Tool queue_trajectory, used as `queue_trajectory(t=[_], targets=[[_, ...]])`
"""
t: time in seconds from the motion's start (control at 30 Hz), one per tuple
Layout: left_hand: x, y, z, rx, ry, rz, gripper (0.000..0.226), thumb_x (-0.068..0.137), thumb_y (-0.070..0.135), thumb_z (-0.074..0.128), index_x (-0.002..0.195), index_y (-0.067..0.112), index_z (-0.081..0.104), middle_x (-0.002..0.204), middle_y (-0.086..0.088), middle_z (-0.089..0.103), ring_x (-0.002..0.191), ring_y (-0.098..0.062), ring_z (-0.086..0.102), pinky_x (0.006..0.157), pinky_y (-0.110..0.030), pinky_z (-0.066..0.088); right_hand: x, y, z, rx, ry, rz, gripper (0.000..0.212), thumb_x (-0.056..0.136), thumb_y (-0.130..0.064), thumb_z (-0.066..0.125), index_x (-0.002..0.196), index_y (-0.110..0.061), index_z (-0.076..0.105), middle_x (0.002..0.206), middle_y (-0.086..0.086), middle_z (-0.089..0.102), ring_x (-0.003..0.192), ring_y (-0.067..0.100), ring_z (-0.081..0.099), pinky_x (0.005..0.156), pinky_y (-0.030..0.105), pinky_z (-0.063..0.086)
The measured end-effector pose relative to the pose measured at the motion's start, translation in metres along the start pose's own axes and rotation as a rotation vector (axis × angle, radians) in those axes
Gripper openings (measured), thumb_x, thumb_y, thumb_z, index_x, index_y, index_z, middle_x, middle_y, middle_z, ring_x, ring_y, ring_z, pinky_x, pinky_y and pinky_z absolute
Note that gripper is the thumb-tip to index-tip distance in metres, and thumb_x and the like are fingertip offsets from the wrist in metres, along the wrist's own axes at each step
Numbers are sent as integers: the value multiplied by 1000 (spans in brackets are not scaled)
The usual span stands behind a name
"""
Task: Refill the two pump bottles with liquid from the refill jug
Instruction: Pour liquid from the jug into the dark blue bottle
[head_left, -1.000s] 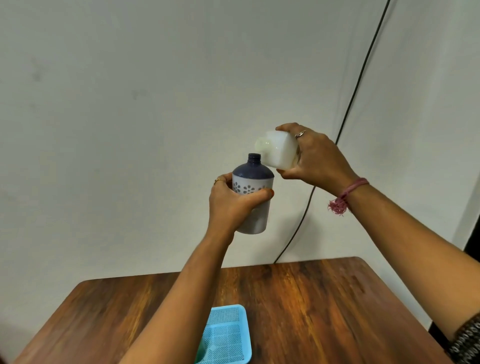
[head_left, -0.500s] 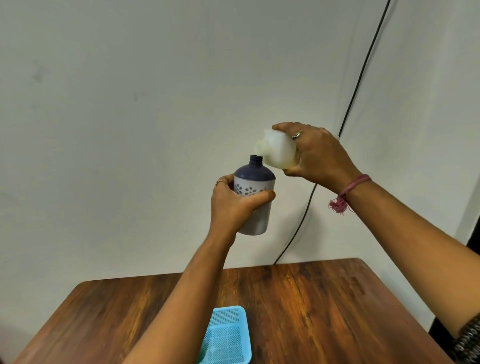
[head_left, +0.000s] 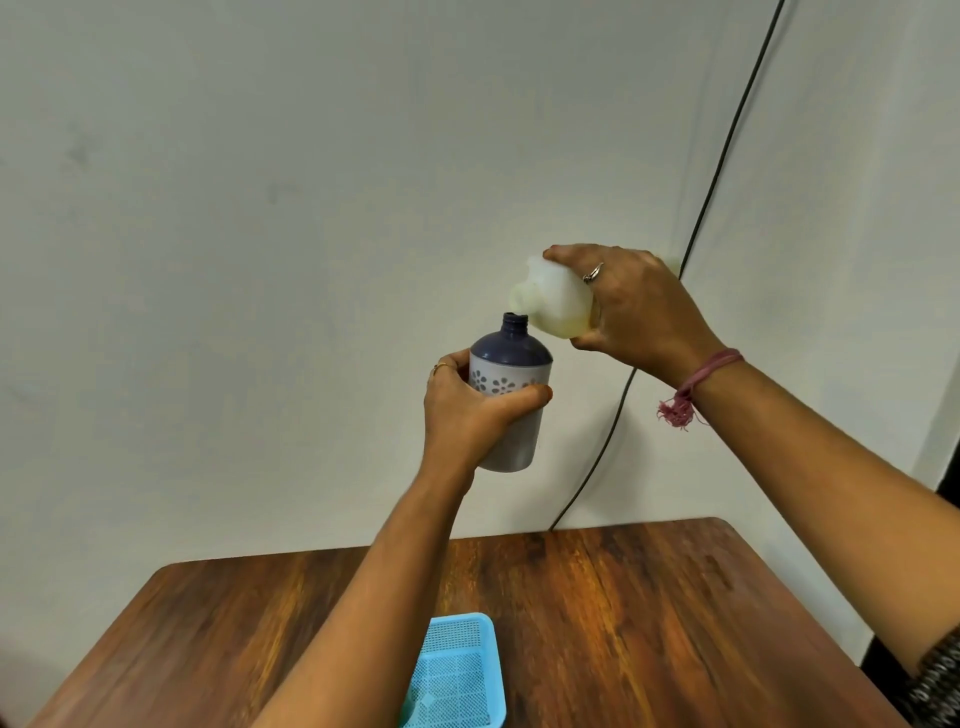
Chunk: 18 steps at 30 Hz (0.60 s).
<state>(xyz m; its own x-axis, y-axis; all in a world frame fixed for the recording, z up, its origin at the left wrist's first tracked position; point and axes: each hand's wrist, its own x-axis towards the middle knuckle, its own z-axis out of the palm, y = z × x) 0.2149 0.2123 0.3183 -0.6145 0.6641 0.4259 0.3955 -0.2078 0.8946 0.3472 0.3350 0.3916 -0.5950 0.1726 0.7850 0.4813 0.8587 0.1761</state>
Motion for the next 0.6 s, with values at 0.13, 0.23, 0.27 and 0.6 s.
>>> queue_trajectory(t=[0.13,0.23,0.27,0.6], targets=[[-1,1,1,1,-4,0,67,60,26,87,112,23,45,94,11,55,81,-6,58,59,-14,43,-1,1,-2,-23,17,-29,83,59,-18,88,133,-10,50,127,14,60,109,35,61,94,45,46],[-2,1,2,-7,-8,-4,68,60,25,87,113,22,45,96,9,56,82,-7,59,60,-15,44,-2,3,-3,-34,33,-42,84,57,-17,88,132,-9,51,126,14,61,108,35,61,94,46,46],[-2,1,2,-8,-9,-4,69,59,26,88,114,22,45,97,8,57,83,-7,59,61,-15,45,-2,3,-4,-37,36,-45,84,57,-17,89,132,-9,51,126,15,61,107,36,61,93,47,46],[-4,2,4,-14,-16,-9,72,59,26,88,117,19,46,100,5,58,84,-8,59,62,-17,46,-3,4,-5,-66,67,-91,82,56,-14,89,129,-7,53,123,16,62,104,36,62,91,47,47]])
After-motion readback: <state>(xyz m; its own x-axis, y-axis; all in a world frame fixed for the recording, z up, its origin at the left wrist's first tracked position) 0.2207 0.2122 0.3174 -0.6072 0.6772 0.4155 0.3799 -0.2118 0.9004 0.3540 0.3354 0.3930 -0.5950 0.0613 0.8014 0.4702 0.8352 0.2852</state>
